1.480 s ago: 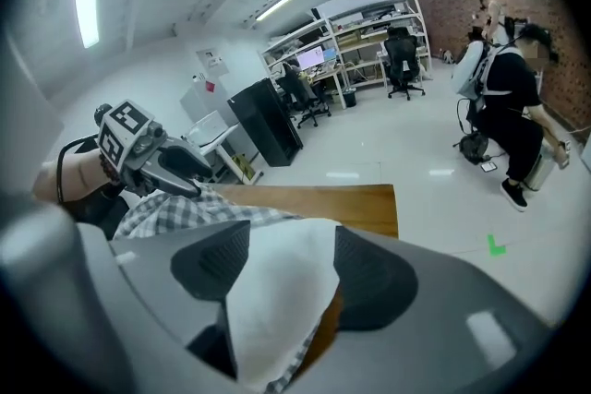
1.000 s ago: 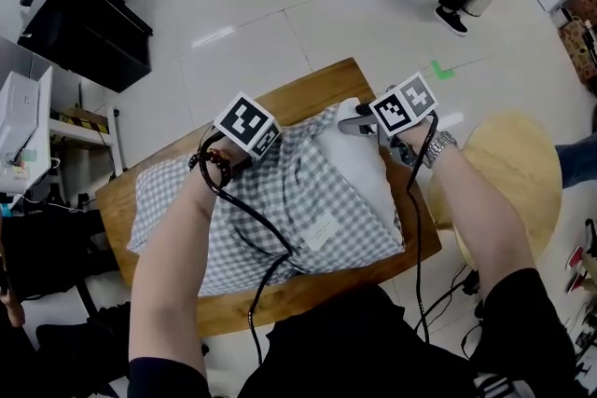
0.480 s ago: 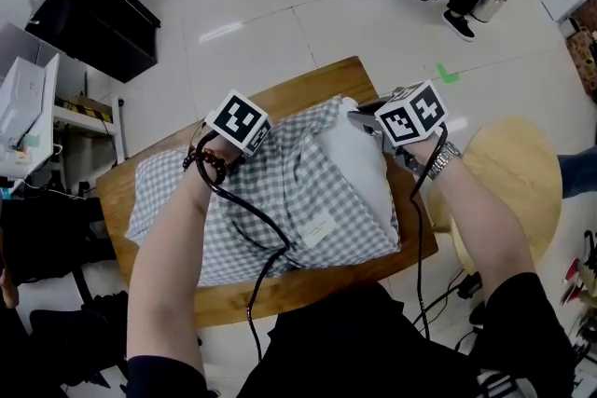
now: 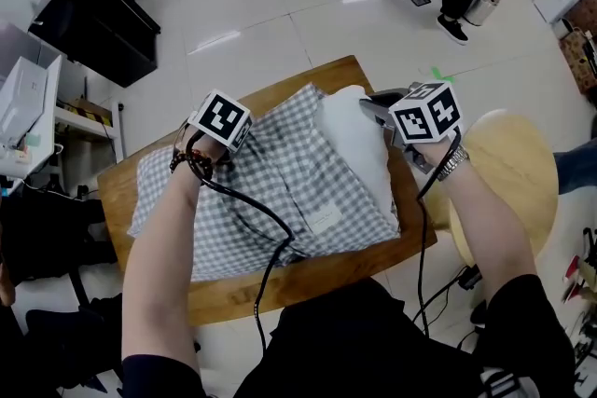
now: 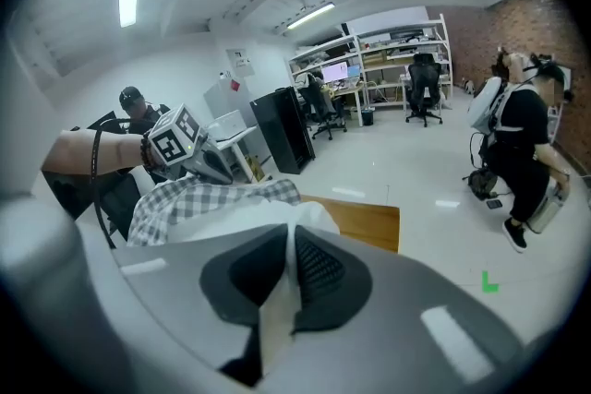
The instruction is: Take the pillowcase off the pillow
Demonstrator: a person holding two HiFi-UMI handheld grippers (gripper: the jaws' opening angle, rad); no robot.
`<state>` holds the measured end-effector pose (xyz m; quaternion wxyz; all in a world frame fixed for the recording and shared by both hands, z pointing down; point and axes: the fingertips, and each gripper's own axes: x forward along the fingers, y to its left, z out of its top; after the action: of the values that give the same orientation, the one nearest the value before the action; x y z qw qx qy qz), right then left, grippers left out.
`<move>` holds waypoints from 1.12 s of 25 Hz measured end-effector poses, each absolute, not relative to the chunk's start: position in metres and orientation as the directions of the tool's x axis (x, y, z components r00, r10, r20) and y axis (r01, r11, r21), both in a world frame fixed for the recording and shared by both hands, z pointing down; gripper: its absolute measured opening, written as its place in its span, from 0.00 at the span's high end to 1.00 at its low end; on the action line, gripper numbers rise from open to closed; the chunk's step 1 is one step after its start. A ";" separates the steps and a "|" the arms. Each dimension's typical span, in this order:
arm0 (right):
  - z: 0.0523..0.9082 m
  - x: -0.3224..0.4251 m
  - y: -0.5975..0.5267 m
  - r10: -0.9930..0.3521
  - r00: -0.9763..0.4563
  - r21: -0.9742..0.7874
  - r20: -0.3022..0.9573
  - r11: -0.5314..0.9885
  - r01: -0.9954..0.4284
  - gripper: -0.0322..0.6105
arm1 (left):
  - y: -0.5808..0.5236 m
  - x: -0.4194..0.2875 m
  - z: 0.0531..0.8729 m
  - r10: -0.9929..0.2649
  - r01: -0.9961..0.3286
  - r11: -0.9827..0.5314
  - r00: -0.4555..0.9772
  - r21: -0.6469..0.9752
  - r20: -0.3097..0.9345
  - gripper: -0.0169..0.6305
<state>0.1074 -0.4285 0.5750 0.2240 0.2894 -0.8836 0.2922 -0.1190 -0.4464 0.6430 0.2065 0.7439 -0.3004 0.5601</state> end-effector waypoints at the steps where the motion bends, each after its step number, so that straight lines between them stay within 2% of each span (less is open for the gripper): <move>1: 0.570 0.108 -0.427 -0.389 -0.728 -0.382 0.565 0.658 -0.649 0.94 | -0.437 -0.127 0.639 -0.186 -0.698 -0.716 0.180 -0.008 0.966 0.97; 2: 0.565 0.108 -0.426 -0.398 -0.723 -0.379 0.564 0.653 -0.655 0.94 | -0.430 -0.134 0.635 -0.169 -0.714 -0.700 0.174 0.006 0.970 0.97; 7: 0.549 0.115 -0.419 -0.434 -0.704 -0.374 0.563 0.626 -0.685 0.94 | -0.437 -0.151 0.625 -0.265 -0.724 -0.688 0.190 -0.048 0.945 0.97; 13: 0.549 0.123 -0.418 -0.462 -0.689 -0.395 0.559 0.582 -0.711 0.94 | -0.428 -0.166 0.615 -0.278 -0.749 -0.661 0.183 -0.049 0.943 0.97; 16: 0.552 0.119 -0.417 -0.451 -0.688 -0.400 0.568 0.580 -0.710 0.94 | -0.409 -0.165 0.611 -0.220 -0.750 -0.661 0.150 -0.034 0.964 0.97; 21: 0.560 0.107 -0.417 -0.451 -0.694 -0.395 0.561 0.591 -0.703 0.92 | -0.410 -0.148 0.611 -0.279 -0.702 -0.708 0.177 -0.078 0.944 0.96; 23: 0.564 0.104 -0.416 -0.460 -0.693 -0.396 0.555 0.587 -0.707 0.89 | -0.420 -0.141 0.610 -0.350 -0.677 -0.724 0.200 -0.129 0.915 0.96; 26: 0.567 0.105 -0.418 -0.481 -0.683 -0.385 0.549 0.580 -0.718 0.83 | -0.415 -0.136 0.606 -0.356 -0.675 -0.726 0.207 -0.131 0.911 0.96; 28: 0.568 0.106 -0.415 -0.487 -0.681 -0.380 0.548 0.580 -0.721 0.77 | -0.425 -0.121 0.583 -0.444 -0.650 -0.737 0.258 -0.186 0.858 0.95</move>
<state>0.1063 -0.4149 0.5678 0.1960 0.3483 -0.8668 0.2981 -0.1209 -0.4245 0.5828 0.1032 0.7863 -0.3477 0.5002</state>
